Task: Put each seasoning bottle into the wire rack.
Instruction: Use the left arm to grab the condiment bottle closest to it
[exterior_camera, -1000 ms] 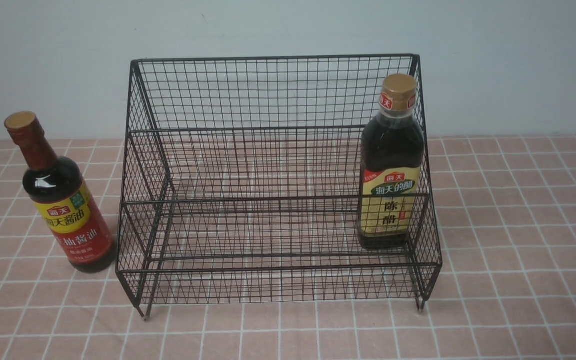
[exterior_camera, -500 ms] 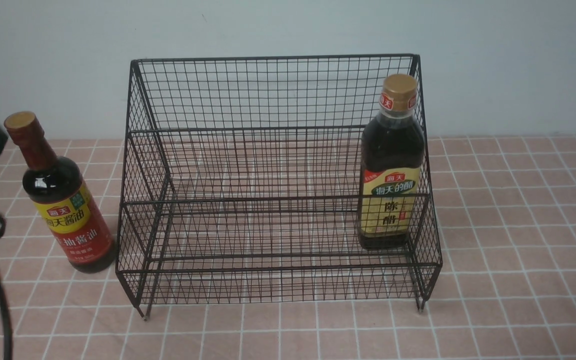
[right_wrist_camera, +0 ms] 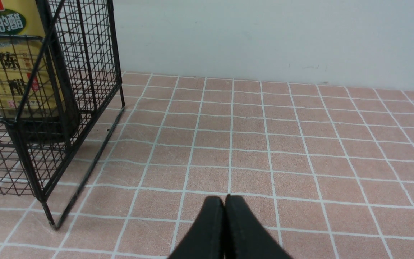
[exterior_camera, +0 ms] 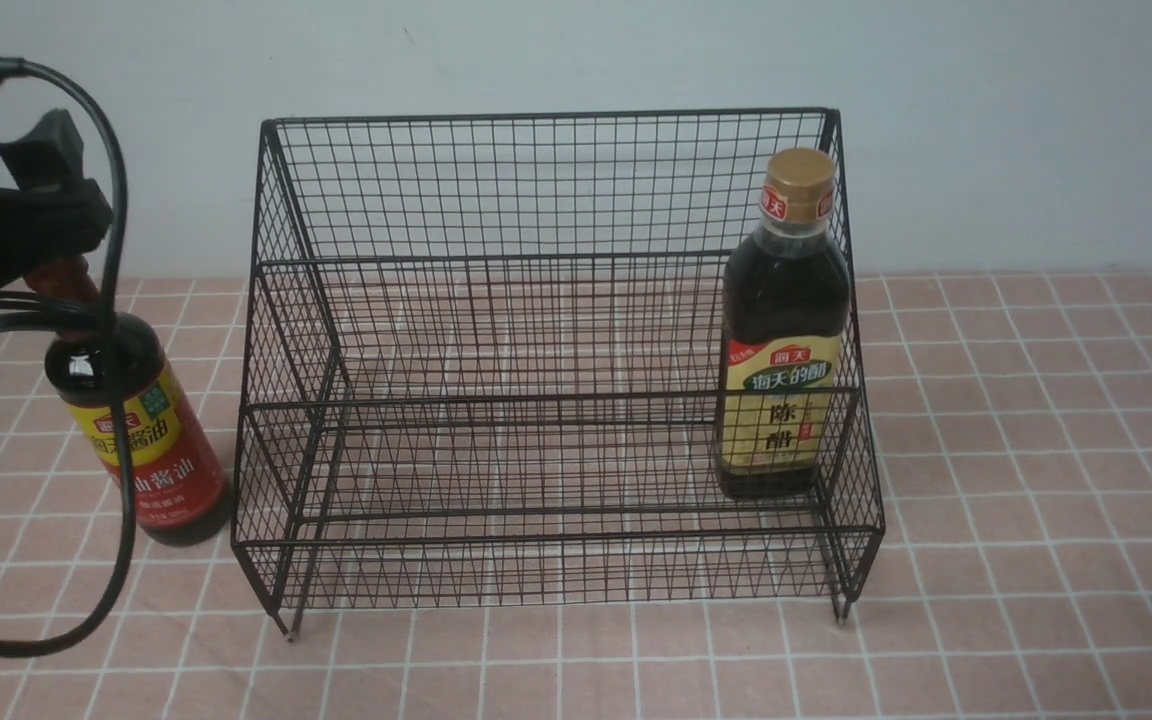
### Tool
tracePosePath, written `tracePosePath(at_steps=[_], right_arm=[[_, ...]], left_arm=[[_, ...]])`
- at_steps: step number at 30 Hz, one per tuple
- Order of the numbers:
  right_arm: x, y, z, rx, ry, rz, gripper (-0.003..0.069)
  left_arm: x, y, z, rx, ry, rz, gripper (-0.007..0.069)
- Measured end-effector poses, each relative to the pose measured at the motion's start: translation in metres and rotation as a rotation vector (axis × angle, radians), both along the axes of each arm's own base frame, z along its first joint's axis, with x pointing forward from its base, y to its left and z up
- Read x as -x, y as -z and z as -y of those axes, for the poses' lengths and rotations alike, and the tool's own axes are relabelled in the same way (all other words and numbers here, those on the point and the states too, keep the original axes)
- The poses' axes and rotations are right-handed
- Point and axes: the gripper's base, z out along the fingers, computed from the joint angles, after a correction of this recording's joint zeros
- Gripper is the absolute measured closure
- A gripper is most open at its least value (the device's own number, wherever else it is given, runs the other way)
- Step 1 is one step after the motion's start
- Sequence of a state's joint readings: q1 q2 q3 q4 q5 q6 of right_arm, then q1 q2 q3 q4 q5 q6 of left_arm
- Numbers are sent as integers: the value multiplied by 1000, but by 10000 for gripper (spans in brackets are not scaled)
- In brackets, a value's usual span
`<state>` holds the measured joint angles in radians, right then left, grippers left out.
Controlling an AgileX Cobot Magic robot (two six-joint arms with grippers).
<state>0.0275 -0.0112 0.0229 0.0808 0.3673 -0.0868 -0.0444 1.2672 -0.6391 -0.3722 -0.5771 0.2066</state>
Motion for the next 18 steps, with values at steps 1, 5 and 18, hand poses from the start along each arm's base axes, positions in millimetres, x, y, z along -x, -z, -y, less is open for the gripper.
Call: tracePosePath(at_steps=[1,5,18], right_arm=[[0,0,0,0,0,0,672],[0,0,0,0,0,0,672],[0,0,0,0,0,0,672]], left_arm=[[-2,3,0,0,-3,-7,-52],[-11,18,0,-4,-8,-62,-41],[-26,48,0,-19,-12,-154,199]])
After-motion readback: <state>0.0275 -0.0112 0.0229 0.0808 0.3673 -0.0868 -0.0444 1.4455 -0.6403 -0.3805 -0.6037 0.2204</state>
